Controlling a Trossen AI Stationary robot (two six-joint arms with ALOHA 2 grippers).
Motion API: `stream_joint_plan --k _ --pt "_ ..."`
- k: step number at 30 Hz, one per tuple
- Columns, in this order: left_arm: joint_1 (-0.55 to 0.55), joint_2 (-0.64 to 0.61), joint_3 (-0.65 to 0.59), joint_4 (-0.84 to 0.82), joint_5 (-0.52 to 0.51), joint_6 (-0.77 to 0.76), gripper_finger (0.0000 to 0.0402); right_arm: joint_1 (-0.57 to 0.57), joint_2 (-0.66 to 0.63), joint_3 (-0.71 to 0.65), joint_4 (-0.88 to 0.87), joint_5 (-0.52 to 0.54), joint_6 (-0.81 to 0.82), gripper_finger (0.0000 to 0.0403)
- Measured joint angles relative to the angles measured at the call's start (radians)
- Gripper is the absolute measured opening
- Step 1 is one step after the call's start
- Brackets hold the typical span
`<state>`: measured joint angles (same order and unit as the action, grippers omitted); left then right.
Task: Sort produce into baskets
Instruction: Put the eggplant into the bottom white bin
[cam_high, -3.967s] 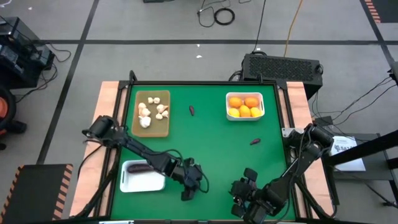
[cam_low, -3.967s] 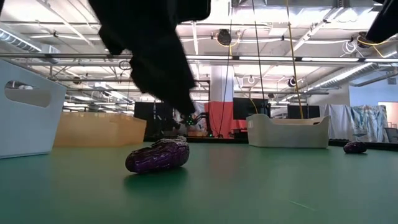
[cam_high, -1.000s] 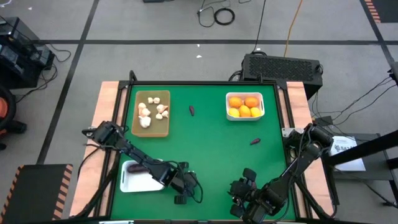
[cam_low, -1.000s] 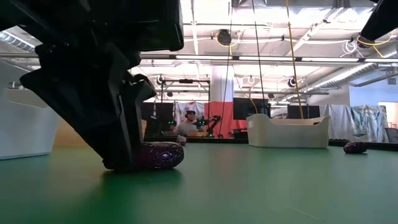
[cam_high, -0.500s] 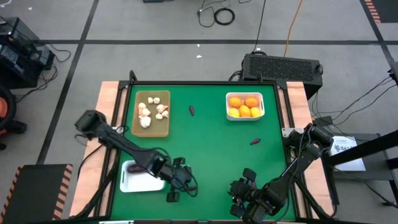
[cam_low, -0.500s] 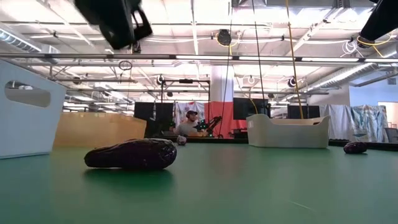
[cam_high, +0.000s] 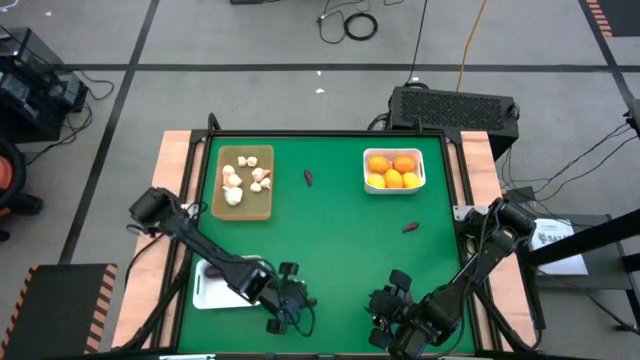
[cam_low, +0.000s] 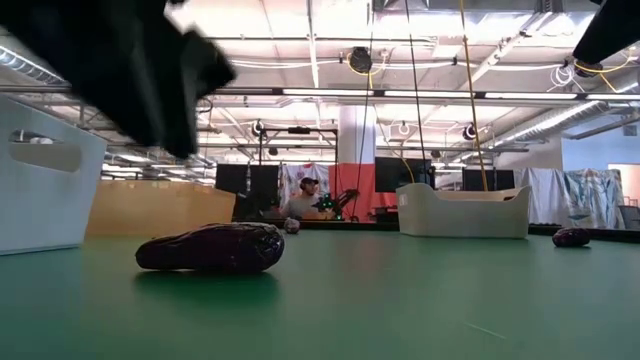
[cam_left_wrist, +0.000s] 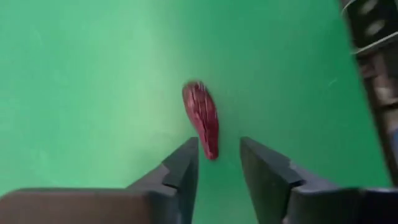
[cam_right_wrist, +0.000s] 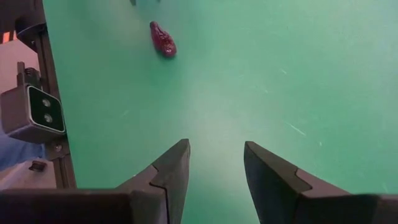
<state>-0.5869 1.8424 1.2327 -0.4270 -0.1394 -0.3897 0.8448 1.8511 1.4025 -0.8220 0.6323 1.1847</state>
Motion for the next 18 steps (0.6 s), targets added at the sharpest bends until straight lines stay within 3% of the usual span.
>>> stream_joint_plan --k 8,18 --pt "0.0 0.086 0.0 0.003 0.009 -0.05 0.018 0.0 0.0 0.0 0.004 0.0 0.0 0.0144" --pt "0.005 0.138 0.002 0.045 0.011 -0.042 0.0187 0.0 0.0 0.0 0.003 0.0 0.0 0.0144"
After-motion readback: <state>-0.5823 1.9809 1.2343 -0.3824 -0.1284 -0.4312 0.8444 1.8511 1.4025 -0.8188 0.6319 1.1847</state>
